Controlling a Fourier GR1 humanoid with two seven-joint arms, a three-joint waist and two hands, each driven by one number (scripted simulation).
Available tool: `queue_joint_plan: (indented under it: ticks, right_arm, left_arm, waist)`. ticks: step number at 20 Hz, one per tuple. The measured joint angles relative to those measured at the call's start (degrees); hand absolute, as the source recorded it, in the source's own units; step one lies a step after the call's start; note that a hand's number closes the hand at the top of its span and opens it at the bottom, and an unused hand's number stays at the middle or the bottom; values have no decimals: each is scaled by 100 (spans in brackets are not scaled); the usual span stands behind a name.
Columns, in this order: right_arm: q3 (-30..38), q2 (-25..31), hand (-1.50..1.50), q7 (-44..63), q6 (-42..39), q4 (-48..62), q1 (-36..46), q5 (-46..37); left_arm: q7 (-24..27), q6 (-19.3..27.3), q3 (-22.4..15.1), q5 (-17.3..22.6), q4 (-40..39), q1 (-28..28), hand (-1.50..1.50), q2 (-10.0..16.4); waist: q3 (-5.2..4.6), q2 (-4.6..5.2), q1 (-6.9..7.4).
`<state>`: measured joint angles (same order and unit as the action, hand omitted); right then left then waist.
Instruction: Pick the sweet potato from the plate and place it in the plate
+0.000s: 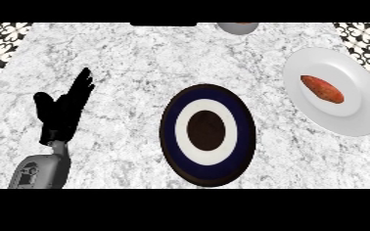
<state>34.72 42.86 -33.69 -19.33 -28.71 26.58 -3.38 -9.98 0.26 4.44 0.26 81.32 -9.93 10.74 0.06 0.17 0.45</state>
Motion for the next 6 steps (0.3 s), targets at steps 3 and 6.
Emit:
queue_joint_plan:
  ticks: [3,6]
  right_arm:
    - [-92,60,-150,-122,74,175,-22,-47]
    - [-119,323,-150,-273,5,532,-13,-114]
  left_arm:
    - [178,-58,117,22,-368,-162,0,22]
    - [40,-72,60,14,-68,-18,0,3]
  waist:
    - [-1,1,-8]
    - [3,4,20]
